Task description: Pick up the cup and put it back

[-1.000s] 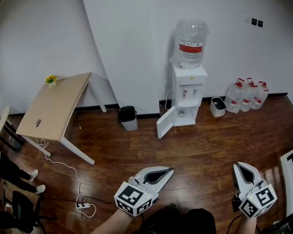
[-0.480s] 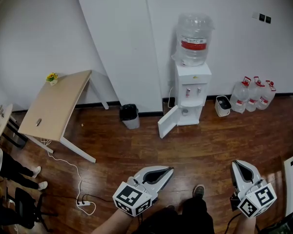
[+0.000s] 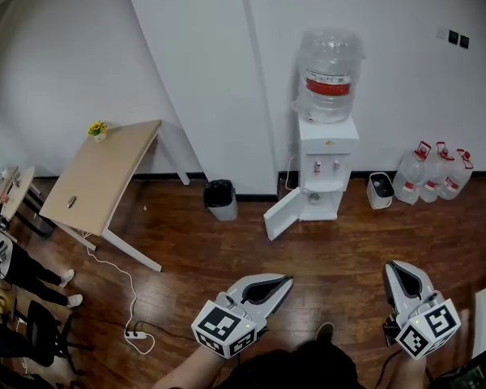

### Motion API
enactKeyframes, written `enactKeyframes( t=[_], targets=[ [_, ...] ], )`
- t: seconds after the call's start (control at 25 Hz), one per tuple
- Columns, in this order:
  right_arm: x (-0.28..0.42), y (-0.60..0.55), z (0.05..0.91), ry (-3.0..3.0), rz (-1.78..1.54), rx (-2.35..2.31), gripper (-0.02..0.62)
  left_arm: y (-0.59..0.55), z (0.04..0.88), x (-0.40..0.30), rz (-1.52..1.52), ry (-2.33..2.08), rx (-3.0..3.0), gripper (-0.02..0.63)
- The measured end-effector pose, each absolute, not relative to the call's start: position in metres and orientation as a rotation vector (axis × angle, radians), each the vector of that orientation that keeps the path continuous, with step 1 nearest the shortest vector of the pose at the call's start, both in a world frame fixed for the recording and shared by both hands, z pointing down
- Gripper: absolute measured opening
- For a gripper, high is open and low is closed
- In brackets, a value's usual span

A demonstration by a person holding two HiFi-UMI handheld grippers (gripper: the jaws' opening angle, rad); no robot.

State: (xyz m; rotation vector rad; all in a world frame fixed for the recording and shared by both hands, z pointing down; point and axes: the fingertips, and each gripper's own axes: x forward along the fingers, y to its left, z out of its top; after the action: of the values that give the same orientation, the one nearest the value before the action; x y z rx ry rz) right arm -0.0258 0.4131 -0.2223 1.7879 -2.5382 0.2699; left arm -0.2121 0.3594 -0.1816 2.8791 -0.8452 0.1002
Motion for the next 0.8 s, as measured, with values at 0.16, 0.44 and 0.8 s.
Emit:
enactKeyframes(
  t=[0.16,0.44,0.8],
  targets=[
    [0.003,0.395,-0.223,-2.567,0.282,1.771,0.002,0.343,-0.186,-0.184,0.106,-0.886,2.871,0.001],
    [0.045,0.360,-0.230,-2.628,0.241,1.667,0.002,0.310,-0.176,-0.137,0.164,-0.985,2.811,0.001],
    [0.079,0.317,-0.232,-2.705,0.222,1.572,0.002,0.278,-0.177,-0.084,0.135,-1.005,2.795,0.001]
  ],
)
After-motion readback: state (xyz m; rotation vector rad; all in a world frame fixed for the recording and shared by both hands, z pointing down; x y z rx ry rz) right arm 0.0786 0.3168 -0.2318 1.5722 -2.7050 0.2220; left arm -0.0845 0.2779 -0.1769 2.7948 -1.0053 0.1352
